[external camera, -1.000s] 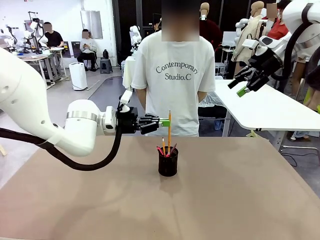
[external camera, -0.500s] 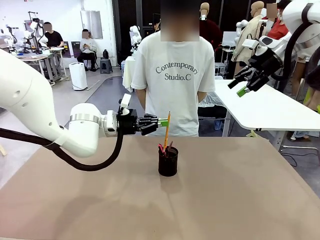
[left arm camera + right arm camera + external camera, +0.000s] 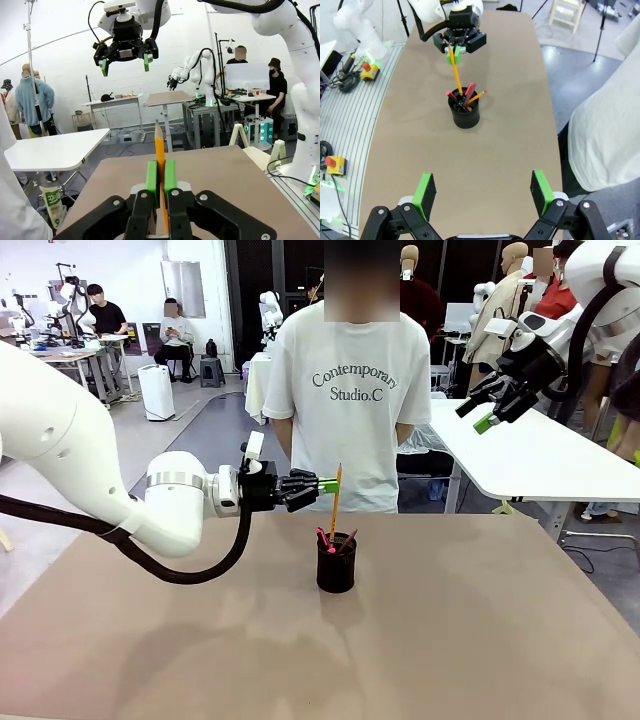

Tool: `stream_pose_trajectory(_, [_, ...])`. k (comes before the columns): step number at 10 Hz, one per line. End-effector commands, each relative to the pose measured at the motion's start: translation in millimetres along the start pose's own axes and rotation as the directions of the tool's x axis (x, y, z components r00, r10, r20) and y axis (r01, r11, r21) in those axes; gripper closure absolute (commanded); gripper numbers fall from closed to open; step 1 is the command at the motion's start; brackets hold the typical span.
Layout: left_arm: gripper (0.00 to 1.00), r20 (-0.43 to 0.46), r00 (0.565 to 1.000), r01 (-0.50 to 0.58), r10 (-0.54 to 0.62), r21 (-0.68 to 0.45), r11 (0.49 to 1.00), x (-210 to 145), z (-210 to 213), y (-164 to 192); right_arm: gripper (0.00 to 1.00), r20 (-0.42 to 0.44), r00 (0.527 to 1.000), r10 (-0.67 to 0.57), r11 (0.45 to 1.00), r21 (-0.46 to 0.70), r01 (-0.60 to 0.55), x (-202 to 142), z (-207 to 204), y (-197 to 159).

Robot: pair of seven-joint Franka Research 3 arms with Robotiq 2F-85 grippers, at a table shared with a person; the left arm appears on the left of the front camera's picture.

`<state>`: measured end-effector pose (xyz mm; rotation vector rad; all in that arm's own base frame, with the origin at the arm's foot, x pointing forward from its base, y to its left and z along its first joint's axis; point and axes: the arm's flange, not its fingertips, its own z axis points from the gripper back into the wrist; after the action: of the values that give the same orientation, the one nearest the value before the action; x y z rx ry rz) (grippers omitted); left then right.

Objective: Place the pens into the pen holder.
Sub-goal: Pick up a writing instrument from the table and place it into the Pen holder.

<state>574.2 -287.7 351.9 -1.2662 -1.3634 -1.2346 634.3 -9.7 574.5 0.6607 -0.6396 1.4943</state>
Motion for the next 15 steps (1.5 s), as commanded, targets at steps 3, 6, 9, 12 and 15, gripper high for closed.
stream_pose_trajectory(3, [1.0,0.05,0.999,0.009,-0.01,0.007,1.0,-7.7,-5.7,-3.3,0.0,0.0,1.0,-0.006,1.0,-0.005,0.006,1.1,-1.0,3.6])
stream_pose_trajectory(6, [0.6,0.082,0.997,-0.007,0.01,-0.038,0.999,-12.5,-8.9,-7.0,0.0,0.0,1.0,-0.006,1.0,-0.005,0.006,1.1,-1.0,3.6])
stream_pose_trajectory(9, [0.01,0.076,0.997,-0.006,0.008,-0.033,0.999,-10.8,-6.8,-7.0,0.0,0.0,1.0,-0.006,1.0,-0.005,0.006,1.1,-1.0,3.6])
stream_pose_trajectory(12, [0.0,0.004,1.0,0.011,-0.01,-0.055,0.998,-1.2,-4.4,-7.8,0.0,0.0,1.0,-0.006,1.0,-0.005,0.006,1.1,-1.0,3.6])
stream_pose_trajectory(15, [0.0,-0.061,0.997,0.034,-0.038,-0.071,0.997,10.7,-2.1,-10.5,0.0,0.0,1.0,-0.006,1.0,-0.005,0.006,1.1,-1.0,3.6])
